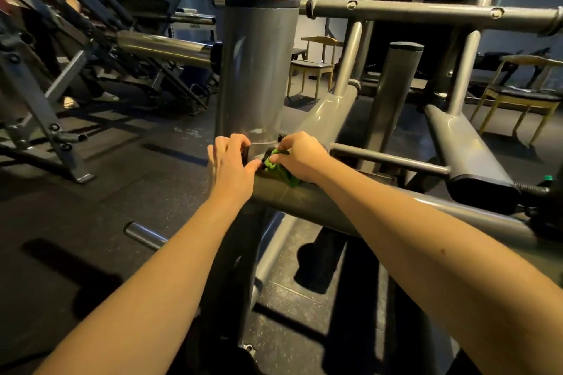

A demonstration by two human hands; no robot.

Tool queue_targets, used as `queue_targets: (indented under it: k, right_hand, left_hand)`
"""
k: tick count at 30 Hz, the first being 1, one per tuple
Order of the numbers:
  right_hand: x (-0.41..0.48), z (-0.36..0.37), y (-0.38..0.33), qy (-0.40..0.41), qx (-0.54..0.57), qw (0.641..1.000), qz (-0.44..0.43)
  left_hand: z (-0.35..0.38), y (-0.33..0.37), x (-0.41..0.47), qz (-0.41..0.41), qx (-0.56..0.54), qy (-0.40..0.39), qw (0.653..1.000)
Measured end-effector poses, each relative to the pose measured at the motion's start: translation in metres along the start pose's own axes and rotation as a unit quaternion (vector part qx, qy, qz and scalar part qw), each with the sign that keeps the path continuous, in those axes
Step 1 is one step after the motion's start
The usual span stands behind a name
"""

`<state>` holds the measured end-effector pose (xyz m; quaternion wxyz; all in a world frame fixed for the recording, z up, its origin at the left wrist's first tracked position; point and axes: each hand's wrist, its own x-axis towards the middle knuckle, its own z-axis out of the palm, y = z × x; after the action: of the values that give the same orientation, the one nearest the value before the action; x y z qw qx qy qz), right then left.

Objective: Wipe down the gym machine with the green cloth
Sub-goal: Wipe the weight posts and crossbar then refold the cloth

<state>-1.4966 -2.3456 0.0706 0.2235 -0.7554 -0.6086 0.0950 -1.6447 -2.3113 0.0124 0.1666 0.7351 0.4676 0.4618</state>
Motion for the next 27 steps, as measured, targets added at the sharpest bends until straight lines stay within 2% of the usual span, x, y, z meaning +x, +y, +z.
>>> queue_targets:
  k: [4, 7, 9, 12, 15, 17, 19, 21, 24, 27]
  right_hand:
    - [-0.032, -0.021, 0.033, 0.003, 0.014, 0.999, -0.041]
    - [-0.057, -0.050, 0.072, 0.003, 0.065, 0.998, -0.011]
    - [-0.073, -0.065, 0.098, 0.023, 0.074, 0.997, 0.023]
    - [-0.098, -0.076, 0.129, 0.086, 0.048, 0.994, 0.056]
    - [-0.127, -0.077, 0.154, 0.188, 0.007, 0.979, 0.076]
    - [-0.146, -0.068, 0.166, 0.257, -0.042, 0.964, 0.053]
    - [-0.160, -0.052, 0.173, 0.323, -0.095, 0.941, 0.020]
    - [-0.165, -0.031, 0.167, 0.372, -0.099, 0.923, -0.009]
    - [-0.153, -0.003, 0.144, 0.393, -0.093, 0.910, -0.088]
    - [-0.148, 0.004, 0.139, 0.365, -0.110, 0.915, -0.131]
  left_hand:
    - [-0.008, 0.001, 0.003, -0.010, 0.012, -0.025, 1.000]
    - [-0.011, 0.011, 0.004, -0.040, 0.024, -0.038, 0.998]
    - [-0.006, 0.018, -0.001, -0.051, 0.043, -0.018, 0.998]
    - [0.012, 0.036, -0.018, 0.007, 0.053, 0.005, 0.999]
    - [0.039, 0.062, -0.035, 0.104, 0.030, -0.091, 0.990]
    - [0.051, 0.067, -0.041, 0.143, 0.047, -0.129, 0.980]
    - [0.056, 0.065, -0.040, 0.139, 0.050, -0.136, 0.980]
    - [0.058, 0.062, -0.037, 0.127, 0.057, -0.143, 0.980]
    - [0.057, 0.064, -0.036, 0.118, 0.072, -0.158, 0.978]
    - [0.056, 0.067, -0.042, 0.123, 0.077, -0.153, 0.977]
